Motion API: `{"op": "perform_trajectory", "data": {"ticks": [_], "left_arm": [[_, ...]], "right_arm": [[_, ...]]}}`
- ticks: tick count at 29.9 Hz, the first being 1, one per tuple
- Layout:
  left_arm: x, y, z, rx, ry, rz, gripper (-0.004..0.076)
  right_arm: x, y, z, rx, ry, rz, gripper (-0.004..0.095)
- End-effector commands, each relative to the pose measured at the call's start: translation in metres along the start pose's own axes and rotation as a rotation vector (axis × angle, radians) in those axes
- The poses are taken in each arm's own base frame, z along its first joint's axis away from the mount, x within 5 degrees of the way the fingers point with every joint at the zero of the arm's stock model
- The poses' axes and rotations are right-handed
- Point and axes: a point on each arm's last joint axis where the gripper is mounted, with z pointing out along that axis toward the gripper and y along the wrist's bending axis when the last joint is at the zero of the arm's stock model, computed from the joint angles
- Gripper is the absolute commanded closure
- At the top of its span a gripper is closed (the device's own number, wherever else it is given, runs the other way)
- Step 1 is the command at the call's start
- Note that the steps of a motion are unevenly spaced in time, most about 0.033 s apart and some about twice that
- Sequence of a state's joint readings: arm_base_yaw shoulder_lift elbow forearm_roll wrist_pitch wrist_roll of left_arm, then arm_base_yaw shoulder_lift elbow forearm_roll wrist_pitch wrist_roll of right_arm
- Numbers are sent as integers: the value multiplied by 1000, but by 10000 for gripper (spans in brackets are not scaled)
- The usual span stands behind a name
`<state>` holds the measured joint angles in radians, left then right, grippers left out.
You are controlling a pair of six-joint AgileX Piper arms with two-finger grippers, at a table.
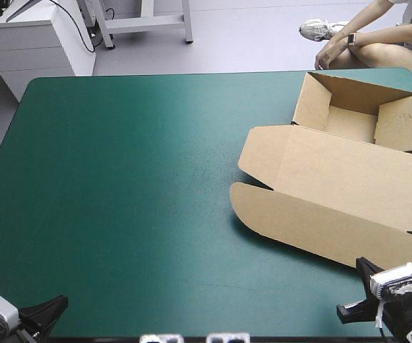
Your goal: Fold the box
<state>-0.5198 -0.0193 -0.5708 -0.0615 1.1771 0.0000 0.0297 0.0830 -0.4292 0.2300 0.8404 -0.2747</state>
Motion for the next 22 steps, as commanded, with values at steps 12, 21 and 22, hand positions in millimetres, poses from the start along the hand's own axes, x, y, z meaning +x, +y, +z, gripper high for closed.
{"op": "perform_trajectory", "data": {"ticks": [12,21,22], "left_arm": [[0,-3,10,40,-54,-14,732],[0,-2,12,38,-56,-14,732],[0,-2,12,38,-56,-14,732]], "right_arm": [[-12,-2,-3,16,-83,3,922],[-12,-2,-3,16,-83,3,922],[-12,-2,-3,16,-83,3,922]]}}
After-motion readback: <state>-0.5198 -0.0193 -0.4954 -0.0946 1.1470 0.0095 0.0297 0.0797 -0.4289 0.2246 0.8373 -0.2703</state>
